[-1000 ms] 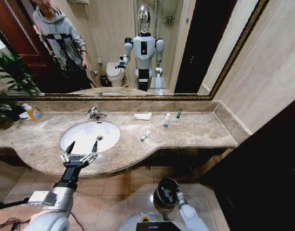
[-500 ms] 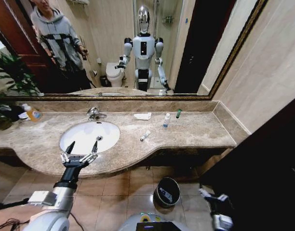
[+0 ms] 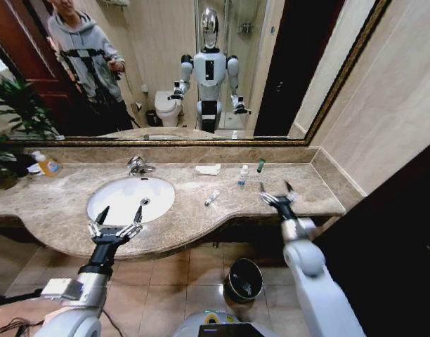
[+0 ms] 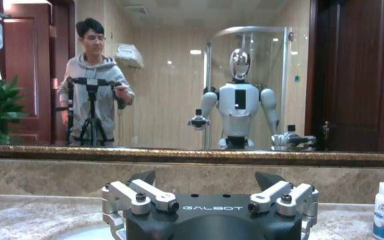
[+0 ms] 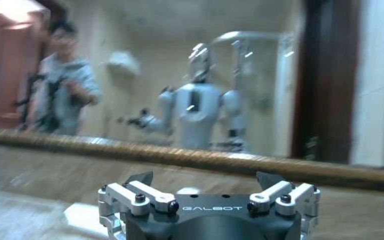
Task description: Pick up the trash from the sink and place it in the trash bin.
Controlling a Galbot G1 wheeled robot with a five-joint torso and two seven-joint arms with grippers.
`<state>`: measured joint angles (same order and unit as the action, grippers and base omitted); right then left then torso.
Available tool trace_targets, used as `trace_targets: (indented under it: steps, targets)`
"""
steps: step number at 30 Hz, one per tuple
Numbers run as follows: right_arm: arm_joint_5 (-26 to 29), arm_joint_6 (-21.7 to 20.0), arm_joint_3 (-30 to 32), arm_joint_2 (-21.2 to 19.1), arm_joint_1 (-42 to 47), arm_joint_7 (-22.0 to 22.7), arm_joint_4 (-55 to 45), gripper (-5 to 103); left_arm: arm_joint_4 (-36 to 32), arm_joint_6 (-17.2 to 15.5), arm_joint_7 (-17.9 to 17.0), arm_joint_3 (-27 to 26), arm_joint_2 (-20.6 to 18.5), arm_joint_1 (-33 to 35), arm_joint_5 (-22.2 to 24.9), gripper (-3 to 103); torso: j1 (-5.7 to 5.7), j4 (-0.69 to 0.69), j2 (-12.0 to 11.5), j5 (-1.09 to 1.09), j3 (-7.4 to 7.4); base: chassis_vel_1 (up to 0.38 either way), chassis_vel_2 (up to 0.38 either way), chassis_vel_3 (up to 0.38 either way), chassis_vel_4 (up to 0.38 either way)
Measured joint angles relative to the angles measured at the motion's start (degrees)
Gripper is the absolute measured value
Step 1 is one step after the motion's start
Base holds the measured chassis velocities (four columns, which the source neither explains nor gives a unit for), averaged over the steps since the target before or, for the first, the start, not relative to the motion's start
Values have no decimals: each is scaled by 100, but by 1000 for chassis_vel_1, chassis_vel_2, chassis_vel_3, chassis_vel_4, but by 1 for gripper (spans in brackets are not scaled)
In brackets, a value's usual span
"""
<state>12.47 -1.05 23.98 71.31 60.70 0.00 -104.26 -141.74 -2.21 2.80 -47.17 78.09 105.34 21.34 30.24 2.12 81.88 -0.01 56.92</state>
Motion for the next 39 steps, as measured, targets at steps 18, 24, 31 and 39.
trace_targets:
  steps: [18, 24, 31, 39]
  targets:
    - [-205, 446, -1117, 161, -2045, -250, 2863, 98, 0, 0, -1, -1, 0, 0, 0, 100, 0, -1, 0, 1, -1, 0, 0, 0, 0]
    - [-267, 502, -1083, 221, -2080, -278, 3059, 77, 0, 0, -1, 0, 0, 0, 0, 100, -1, -1, 0, 1, -2, 0, 0, 0, 0]
    - [-259, 498, -1032, 185, -1969, -284, 2990, 55, 0, 0, -1, 0, 0, 0, 0, 100, -1, -2, 0, 1, -2, 0, 0, 0, 0]
    - [-246, 488, -923, 166, -1817, -285, 2876, 29, 0, 0, -1, 0, 0, 0, 0, 100, -1, -1, 1, 1, -2, 0, 0, 0, 0]
